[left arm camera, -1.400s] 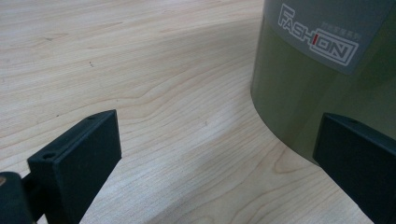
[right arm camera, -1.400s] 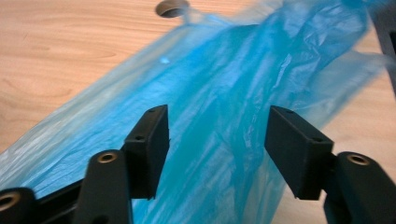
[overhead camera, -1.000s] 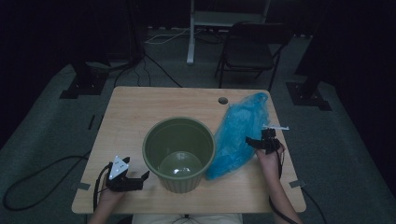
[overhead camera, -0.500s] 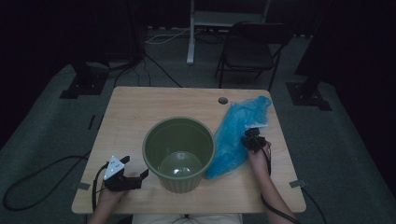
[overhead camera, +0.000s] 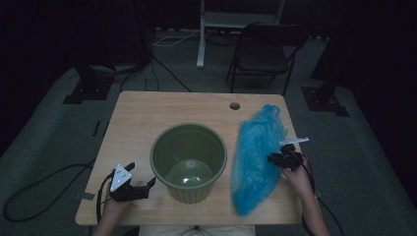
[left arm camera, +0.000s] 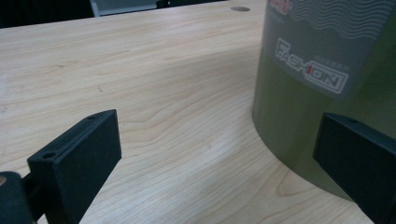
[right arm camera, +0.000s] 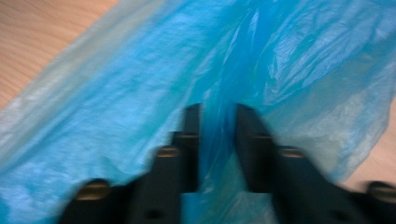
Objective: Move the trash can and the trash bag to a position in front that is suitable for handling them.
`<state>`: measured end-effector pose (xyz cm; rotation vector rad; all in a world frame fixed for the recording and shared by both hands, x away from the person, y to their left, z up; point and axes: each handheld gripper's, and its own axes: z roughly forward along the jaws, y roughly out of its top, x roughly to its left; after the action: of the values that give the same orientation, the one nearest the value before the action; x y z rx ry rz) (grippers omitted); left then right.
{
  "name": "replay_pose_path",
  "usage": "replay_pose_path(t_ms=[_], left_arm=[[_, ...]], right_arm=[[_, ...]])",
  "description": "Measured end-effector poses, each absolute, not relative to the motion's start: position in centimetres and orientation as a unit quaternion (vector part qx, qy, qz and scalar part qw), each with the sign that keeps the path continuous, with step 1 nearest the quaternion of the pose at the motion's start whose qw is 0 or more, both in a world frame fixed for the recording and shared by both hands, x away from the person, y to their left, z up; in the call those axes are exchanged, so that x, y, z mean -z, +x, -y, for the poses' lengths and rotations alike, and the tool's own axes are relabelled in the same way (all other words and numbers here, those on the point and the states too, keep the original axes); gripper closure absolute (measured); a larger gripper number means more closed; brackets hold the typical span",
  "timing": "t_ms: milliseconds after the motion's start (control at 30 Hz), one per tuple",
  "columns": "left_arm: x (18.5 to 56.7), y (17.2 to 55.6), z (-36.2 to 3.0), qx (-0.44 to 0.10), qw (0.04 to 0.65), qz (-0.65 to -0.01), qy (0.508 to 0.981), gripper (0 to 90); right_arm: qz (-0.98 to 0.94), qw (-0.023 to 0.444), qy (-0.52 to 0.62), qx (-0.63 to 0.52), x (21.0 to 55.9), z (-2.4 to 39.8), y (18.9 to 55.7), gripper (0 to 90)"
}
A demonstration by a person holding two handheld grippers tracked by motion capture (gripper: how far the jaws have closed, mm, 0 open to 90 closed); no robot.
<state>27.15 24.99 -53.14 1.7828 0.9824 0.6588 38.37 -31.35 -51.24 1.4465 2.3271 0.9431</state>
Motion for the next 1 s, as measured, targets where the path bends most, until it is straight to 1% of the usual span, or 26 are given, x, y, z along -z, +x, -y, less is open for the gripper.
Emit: replay_pose_path(t_ms=[67, 100, 167, 200, 267, 300, 367, 433, 500, 633, 800, 1000], left_arm=[[53.2, 27.2, -25.1, -0.271, 0.482, -0.404, 0.729, 1.5], [53.2, 27.2, -25.1, -0.275, 0.479, -0.405, 0.729, 1.5], [53.2, 27.2, -25.1, -0.276, 0.478, -0.406, 0.728, 1.5], [53.2, 27.3, -25.1, -0.275, 0.474, -0.411, 0.728, 1.6], [53.2, 27.4, -25.1, -0.269, 0.464, -0.42, 0.733, 1.6], [53.2, 27.4, -25.0, -0.266, 0.46, -0.422, 0.734, 1.5], [53.3, 27.4, -25.0, -0.261, 0.457, -0.422, 0.738, 1.5], [53.3, 27.4, -24.9, -0.26, 0.461, -0.417, 0.739, 1.5], [53.2, 27.4, -24.8, -0.26, 0.463, -0.417, 0.738, 1.5], [53.1, 27.4, -24.8, -0.247, 0.452, -0.419, 0.747, 1.5], [53.1, 27.5, -25.0, -0.241, 0.448, -0.424, 0.749, 1.5], [53.0, 27.4, -25.5, -0.244, 0.448, -0.433, 0.743, 1.5]], right_arm=[[-0.794, 0.121, 0.503, -0.318, 51.2, 32.2, 37.6, 48.6], [-0.792, 0.122, 0.508, -0.316, 51.1, 32.7, 37.2, 46.4], [-0.778, 0.14, 0.526, -0.315, 50.7, 33.8, 36.3, 38.9], [-0.77, 0.145, 0.533, -0.32, 50.5, 34.2, 36.0, 38.6], [-0.742, 0.147, 0.554, -0.347, 50.0, 35.3, 35.5, 33.5], [-0.729, 0.15, 0.565, -0.356, 49.8, 35.6, 35.3, 29.9], [-0.718, 0.148, 0.571, -0.369, 49.6, 35.7, 35.2, 18.1], [-0.718, 0.157, 0.573, -0.362, 49.7, 35.4, 35.4, 13.4], [-0.716, 0.163, 0.576, -0.359, 49.9, 35.1, 36.2, 12.2], [-0.709, 0.157, 0.584, -0.364, 50.2, 34.5, 38.0, 11.8], [-0.715, 0.157, 0.596, -0.331, 51.5, 33.2, 40.5, 11.8], [-0.729, 0.17, 0.599, -0.283, 52.9, 31.7, 43.3, 14.7]])
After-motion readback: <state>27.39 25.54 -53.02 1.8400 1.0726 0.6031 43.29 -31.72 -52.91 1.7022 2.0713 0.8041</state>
